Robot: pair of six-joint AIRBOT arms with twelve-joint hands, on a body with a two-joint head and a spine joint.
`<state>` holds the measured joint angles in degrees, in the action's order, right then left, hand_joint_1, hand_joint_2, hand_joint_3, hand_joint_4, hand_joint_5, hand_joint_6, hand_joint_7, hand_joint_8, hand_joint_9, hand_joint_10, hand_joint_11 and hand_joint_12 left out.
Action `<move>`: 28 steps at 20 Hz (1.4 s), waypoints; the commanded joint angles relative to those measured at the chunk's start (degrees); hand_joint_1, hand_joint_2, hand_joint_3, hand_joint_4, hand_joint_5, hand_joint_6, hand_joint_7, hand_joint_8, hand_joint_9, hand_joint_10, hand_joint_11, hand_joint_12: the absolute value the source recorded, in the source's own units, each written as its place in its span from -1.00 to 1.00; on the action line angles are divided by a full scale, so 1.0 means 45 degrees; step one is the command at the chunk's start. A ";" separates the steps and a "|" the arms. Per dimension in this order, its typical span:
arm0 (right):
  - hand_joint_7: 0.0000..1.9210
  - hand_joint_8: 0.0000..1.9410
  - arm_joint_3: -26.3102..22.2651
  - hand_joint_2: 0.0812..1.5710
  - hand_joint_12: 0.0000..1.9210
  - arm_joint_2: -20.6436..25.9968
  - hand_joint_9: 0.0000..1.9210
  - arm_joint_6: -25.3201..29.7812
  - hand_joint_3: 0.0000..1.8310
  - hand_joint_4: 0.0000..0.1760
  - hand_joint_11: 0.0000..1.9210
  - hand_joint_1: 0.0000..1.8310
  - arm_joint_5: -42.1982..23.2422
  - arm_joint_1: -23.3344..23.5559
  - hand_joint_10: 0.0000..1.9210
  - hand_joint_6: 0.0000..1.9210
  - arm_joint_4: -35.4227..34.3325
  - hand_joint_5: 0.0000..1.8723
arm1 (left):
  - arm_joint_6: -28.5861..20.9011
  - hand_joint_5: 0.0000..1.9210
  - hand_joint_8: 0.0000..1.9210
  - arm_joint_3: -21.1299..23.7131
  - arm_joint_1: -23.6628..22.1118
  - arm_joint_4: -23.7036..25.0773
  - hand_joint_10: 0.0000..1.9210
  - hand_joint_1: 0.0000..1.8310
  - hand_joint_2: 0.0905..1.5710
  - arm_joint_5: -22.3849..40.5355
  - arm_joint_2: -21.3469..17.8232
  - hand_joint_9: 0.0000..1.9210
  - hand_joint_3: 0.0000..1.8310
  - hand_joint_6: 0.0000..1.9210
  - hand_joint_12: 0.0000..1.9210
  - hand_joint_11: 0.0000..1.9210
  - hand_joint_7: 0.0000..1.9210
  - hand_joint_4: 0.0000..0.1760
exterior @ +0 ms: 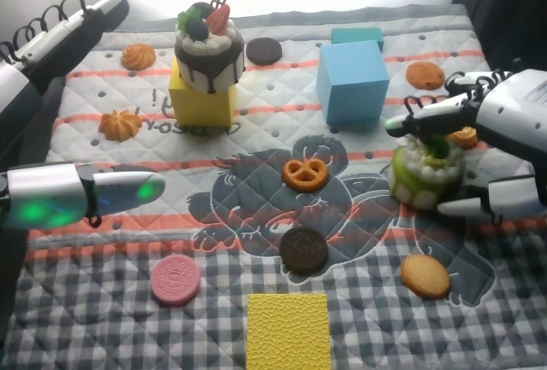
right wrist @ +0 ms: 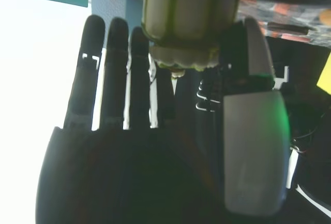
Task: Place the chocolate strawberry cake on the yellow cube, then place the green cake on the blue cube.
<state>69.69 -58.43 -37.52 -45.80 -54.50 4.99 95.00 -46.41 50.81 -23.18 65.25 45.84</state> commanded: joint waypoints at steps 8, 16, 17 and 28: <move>-0.31 0.71 0.0005 0.55 0.78 0.0509 -0.50 0.0169 -1.00 -1.00 -0.69 0.32 -0.2957 0.0969 0.48 -0.06 -0.0336 -0.05 | -0.1554 -1.00 -1.00 -0.0146 0.0846 -0.0423 -1.00 -0.07 0.06 0.1986 -0.0097 -1.00 -0.99 -1.00 -1.00 -1.00 -1.00 1.00; 0.05 -0.02 0.1839 0.39 0.23 -0.1211 -0.08 0.0089 -1.00 -1.00 -0.41 0.50 -0.1527 0.3513 0.24 0.04 -0.0655 0.00 | -0.1674 -1.00 -1.00 -0.0158 0.0953 -0.0411 -1.00 -0.12 0.07 0.2023 -0.0100 -1.00 -0.99 -1.00 -1.00 -1.00 -1.00 1.00; 0.08 -0.08 0.2051 0.38 0.18 -0.1482 -0.05 0.0074 -1.00 -1.00 -0.45 0.49 -0.1296 0.3749 0.17 0.09 -0.0654 -0.02 | -0.1674 -1.00 -1.00 -0.0175 0.0953 -0.0411 -1.00 -0.10 0.07 0.1981 -0.0097 -1.00 -0.99 -1.00 -1.00 -1.00 -1.00 1.00; 0.04 0.00 0.3421 0.38 0.32 -0.2963 -0.01 -0.0094 -1.00 -1.00 -0.60 0.49 0.0570 0.4687 0.21 -0.04 -0.0650 0.00 | -0.2029 -1.00 -1.00 -0.0307 0.0949 -0.0360 -1.00 -0.10 0.08 0.1836 -0.0023 -1.00 -0.99 -1.00 -1.00 -1.00 -1.00 0.63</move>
<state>84.99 -71.94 -38.04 -36.93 -34.44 3.05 86.21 -47.55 55.31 -25.50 66.52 45.91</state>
